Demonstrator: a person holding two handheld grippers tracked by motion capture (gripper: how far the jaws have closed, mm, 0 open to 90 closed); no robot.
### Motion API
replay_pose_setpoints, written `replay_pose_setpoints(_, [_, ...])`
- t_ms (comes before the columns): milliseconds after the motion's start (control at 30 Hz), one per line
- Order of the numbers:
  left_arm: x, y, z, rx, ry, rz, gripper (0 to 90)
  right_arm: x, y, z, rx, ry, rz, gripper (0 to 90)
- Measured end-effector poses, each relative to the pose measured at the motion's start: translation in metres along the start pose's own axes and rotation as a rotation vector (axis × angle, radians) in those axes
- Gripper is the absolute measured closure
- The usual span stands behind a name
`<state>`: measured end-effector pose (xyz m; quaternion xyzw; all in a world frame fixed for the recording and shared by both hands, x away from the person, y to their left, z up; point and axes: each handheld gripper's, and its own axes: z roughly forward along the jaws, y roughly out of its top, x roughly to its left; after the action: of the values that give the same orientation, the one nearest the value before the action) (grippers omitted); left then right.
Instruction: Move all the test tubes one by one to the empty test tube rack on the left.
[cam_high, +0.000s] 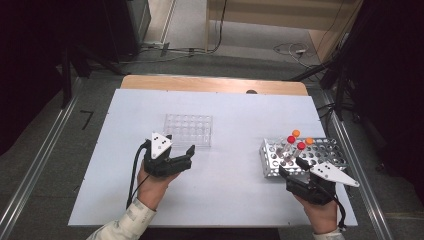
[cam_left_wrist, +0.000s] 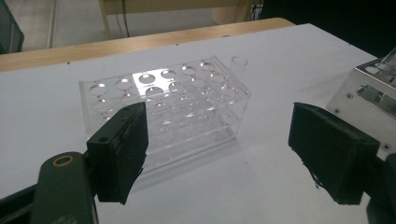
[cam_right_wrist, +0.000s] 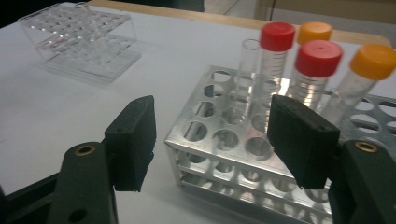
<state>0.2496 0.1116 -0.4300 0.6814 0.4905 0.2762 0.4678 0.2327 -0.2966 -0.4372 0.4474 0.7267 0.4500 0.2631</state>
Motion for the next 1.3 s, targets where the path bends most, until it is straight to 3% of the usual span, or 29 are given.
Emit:
replay_pose_setpoints(200, [0.002, -0.002, 0.000, 0.005, 0.011, 0.001, 18.0, -0.012, -0.002, 0.001, -0.005, -0.056, 0.020, 33.5])
replay_pose_setpoints(500, [0.002, -0.003, -0.001, 0.003, 0.017, -0.004, 15.5, -0.028, -0.004, 0.015, -0.005, -0.131, 0.028, 46.9])
replay_pose_setpoints(700, [0.000, -0.003, -0.001, -0.003, 0.014, -0.002, 15.6, -0.035, -0.005, 0.024, 0.007, -0.138, 0.044, 52.0])
replay_pose_setpoints(1133, [0.000, -0.004, 0.001, 0.006, 0.013, 0.003, 15.7, -0.039, -0.005, 0.037, 0.013, -0.157, 0.024, 69.5])
replay_pose_setpoints(1300, [0.000, -0.004, 0.001, 0.006, 0.013, -0.002, 15.7, -0.038, -0.004, 0.035, 0.000, -0.159, 0.015, 71.3])
